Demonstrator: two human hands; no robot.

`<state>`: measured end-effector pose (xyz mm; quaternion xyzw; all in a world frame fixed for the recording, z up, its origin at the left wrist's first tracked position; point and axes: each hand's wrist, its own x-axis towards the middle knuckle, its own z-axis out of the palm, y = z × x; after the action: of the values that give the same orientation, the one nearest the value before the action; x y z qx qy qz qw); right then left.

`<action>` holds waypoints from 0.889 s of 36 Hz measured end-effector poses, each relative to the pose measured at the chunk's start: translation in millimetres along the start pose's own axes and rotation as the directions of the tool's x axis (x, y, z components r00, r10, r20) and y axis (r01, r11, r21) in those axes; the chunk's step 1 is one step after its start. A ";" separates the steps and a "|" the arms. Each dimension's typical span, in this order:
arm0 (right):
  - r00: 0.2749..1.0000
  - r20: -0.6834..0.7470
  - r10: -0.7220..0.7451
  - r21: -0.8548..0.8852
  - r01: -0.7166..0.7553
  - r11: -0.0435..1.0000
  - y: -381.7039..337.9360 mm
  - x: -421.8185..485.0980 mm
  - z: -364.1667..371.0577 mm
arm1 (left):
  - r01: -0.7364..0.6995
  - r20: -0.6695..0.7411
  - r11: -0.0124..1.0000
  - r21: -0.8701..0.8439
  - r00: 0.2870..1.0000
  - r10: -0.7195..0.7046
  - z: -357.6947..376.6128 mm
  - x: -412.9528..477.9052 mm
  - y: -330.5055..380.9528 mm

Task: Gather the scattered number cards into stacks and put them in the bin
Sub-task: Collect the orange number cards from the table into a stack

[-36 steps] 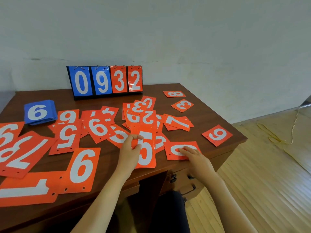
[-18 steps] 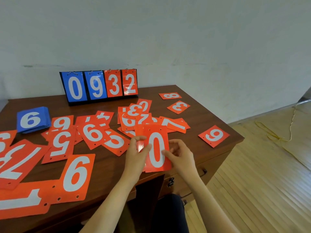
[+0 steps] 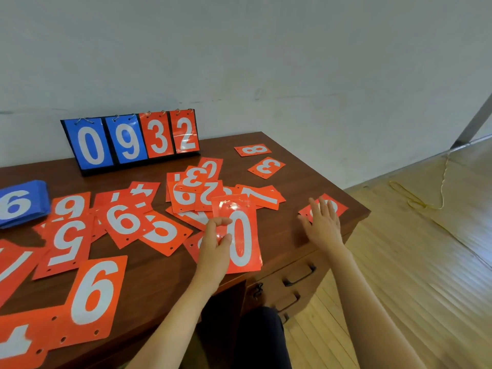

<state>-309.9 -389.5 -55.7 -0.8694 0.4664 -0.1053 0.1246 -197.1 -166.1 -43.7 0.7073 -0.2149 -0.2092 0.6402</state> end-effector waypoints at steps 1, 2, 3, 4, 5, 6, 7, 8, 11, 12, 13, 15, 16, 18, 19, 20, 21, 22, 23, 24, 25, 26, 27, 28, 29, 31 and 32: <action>0.996 0.091 0.019 -0.039 -0.016 0.999 8.3 1.8 3.4 | -0.009 0.002 1.000 0.003 1.000 0.009 0.2 0.1 -1.0; 0.988 0.149 0.033 -0.054 -0.025 0.998 14.4 0.9 6.7 | -0.019 0.001 1.000 0.005 1.000 0.019 0.1 0.2 -1.7; 0.986 0.162 0.034 -0.058 -0.025 0.998 18.7 -1.5 9.4 | -0.023 -0.001 1.000 0.003 1.000 0.023 0.0 0.2 -1.9; 0.990 0.142 0.025 -0.065 -0.015 0.998 21.0 -4.6 11.2 | -0.022 -0.004 1.000 -0.001 1.000 0.022 -0.2 0.2 -1.6; 0.993 0.121 0.014 -0.079 -0.004 0.997 21.2 -8.7 11.7 | -0.016 -0.010 1.000 -0.005 1.000 0.016 -0.2 0.2 -1.1; 0.994 0.111 -0.001 -0.100 0.012 0.995 19.8 -13.7 11.3 | -0.008 -0.018 1.000 -0.007 1.000 0.008 -0.3 0.5 -0.9; 0.994 0.112 -0.021 -0.124 0.035 0.992 17.1 -19.4 10.5 | 0.003 -0.026 1.000 -0.009 1.000 -0.003 -0.1 0.6 -0.6; 0.992 0.122 -0.043 -0.142 0.061 0.988 14.0 -25.4 9.1 | 0.012 -0.033 1.000 -0.011 0.999 -0.013 -0.2 0.4 -0.7; 0.977 0.192 -0.093 -0.101 0.114 0.988 4.3 -40.8 2.5 | 0.018 -0.038 1.000 -0.013 0.999 -0.018 -1.2 -0.8 0.6; 0.971 0.216 -0.101 -0.083 0.121 0.989 2.5 -44.1 0.9 | 0.018 -0.034 1.000 -0.008 0.999 -0.018 -1.8 -1.5 1.0; 0.968 0.225 -0.107 -0.090 0.129 0.988 1.3 -46.0 1.3 | 0.021 -0.029 1.000 -0.006 0.999 -0.021 -2.4 -2.3 1.6; 0.979 0.165 -0.122 -0.167 0.150 0.975 -1.7 -50.9 4.9 | 0.025 -0.027 1.000 -0.010 0.999 -0.025 -4.2 -4.4 1.8; 0.984 0.100 -0.148 -0.201 0.165 0.965 -3.3 -53.4 7.7 | 0.022 -0.030 1.000 -0.012 0.999 -0.023 -5.5 -5.3 1.6; 0.982 -0.017 -0.190 -0.195 0.183 0.963 -5.5 -57.7 12.6 | 0.009 -0.040 1.000 -0.015 0.999 -0.009 -8.7 -7.0 1.4; 0.978 -0.044 -0.206 -0.171 0.196 0.966 -6.6 -59.3 12.8 | 0.001 -0.044 1.000 -0.015 0.999 -0.001 -10.4 -7.8 1.7; 0.974 -0.053 -0.222 -0.143 0.212 0.967 -7.8 -60.2 12.3 | -0.004 -0.047 1.000 -0.012 0.999 0.004 -12.3 -8.4 2.1; 0.970 -0.071 -0.234 -0.080 0.228 0.970 -9.4 -61.5 10.1 | -0.004 -0.049 1.000 -0.009 0.999 0.003 -13.9 -9.4 3.2; 0.968 -0.099 -0.232 0.047 0.238 0.970 -12.4 -63.6 6.6 | 0.003 -0.052 1.000 -0.012 0.999 -0.004 -15.5 -9.9 3.7; 0.967 -0.133 -0.216 0.217 0.241 0.946 -17.5 -66.8 1.6 | 0.007 -0.055 1.000 -0.023 0.998 -0.008 -16.8 -10.2 3.9; 0.965 -0.186 -0.185 0.379 0.245 0.892 -24.1 -71.0 -5.5 | 0.008 -0.061 0.999 -0.038 0.998 -0.011 -18.2 -9.7 3.1; 0.960 -0.241 -0.144 0.504 0.251 0.826 -32.8 -76.2 -15.2 | 0.007 -0.071 0.999 -0.053 0.997 -0.011 -19.1 -9.8 3.0; 0.954 -0.285 -0.096 0.596 0.255 0.762 -41.6 -81.1 -25.3 | 0.005 -0.084 0.998 -0.064 0.996 -0.011 -19.8 -9.7 2.6; 0.948 -0.314 -0.049 0.671 0.258 0.696 -49.2 -84.5 -34.0 | 0.003 -0.095 0.997 -0.071 0.995 -0.010 -20.3 -10.3 2.7; 0.949 -0.316 -0.009 0.737 0.252 0.627 -56.4 -86.5 -41.3 | -0.003 -0.109 0.998 -0.070 0.994 -0.005 -20.8 -10.4 2.4; 0.955 -0.295 0.020 0.802 0.237 0.548 -63.3 -88.0 -48.6 | -0.010 -0.125 0.998 -0.060 0.992 0.003 -21.3 -10.6 2.3; 0.981 -0.194 0.022 0.901 0.169 0.400 -75.0 -86.9 -53.2 | -0.023 -0.148 0.998 -0.054 0.989 0.015 -23.0 -10.6 2.2; 0.990 -0.139 0.005 0.923 0.128 0.363 -80.8 -86.0 -50.8 | -0.027 -0.149 0.997 -0.071 0.989 0.016 -23.9 -10.5 2.0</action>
<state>-308.4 -280.3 12.1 -0.6566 0.2998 -0.4054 0.5609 -192.2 -140.7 -39.2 0.6947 -0.1666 -0.1567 0.6820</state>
